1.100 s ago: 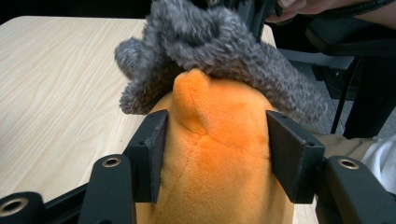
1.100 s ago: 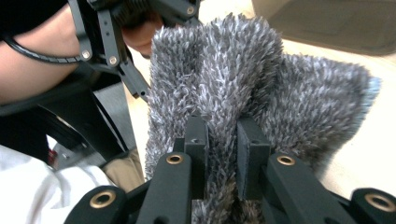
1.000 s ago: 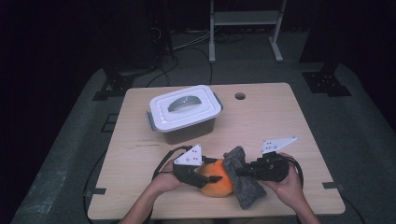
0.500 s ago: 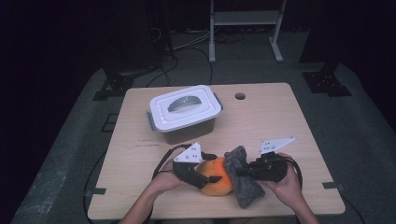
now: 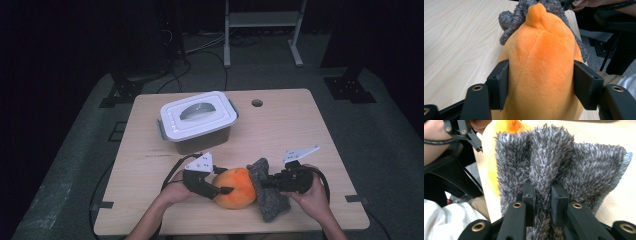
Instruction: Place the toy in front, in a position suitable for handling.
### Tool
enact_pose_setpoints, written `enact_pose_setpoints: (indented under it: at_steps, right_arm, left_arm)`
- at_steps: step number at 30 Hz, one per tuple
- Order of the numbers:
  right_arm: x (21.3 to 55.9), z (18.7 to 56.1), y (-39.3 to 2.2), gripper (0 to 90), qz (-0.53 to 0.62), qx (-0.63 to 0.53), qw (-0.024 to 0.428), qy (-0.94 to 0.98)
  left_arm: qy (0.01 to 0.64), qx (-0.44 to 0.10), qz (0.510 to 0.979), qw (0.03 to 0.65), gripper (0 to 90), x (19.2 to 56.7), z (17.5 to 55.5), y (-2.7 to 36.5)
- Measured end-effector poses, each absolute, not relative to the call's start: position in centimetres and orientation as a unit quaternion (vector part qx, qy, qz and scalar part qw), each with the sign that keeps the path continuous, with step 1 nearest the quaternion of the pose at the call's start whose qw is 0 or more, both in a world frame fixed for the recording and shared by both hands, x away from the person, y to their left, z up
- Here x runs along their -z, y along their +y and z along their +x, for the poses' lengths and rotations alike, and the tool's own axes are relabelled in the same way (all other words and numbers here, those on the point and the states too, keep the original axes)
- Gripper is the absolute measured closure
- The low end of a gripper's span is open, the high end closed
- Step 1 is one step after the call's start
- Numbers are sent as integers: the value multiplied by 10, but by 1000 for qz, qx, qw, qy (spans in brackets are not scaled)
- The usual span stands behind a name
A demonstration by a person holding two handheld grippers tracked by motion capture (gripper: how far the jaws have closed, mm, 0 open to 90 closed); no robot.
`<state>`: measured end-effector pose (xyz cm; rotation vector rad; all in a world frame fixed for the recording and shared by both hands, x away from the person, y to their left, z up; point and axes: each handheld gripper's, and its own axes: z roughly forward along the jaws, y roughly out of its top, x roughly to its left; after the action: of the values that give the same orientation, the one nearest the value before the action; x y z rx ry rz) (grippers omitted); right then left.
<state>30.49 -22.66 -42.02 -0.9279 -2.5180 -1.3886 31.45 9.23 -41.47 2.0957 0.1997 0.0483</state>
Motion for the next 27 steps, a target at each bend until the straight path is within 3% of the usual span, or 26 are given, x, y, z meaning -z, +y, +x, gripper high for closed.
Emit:
enact_pose_setpoints:
  at_steps: [7,16,22,27]
  right_arm:
    - [392,294,-217,766,-274,523,26,-807]
    - [414,300,-209,764,-295,482,44,-824]
    - [393,292,-208,762,-278,526,22,-803]
    - [400,293,-202,759,-275,507,21,-816]
  left_arm:
    - [66,-55,880,468,407,402,305,85]
    - [77,-65,878,468,411,399,307,91]
    - [71,-64,877,471,407,400,305,86]
    - [67,-54,875,477,316,404,305,83]
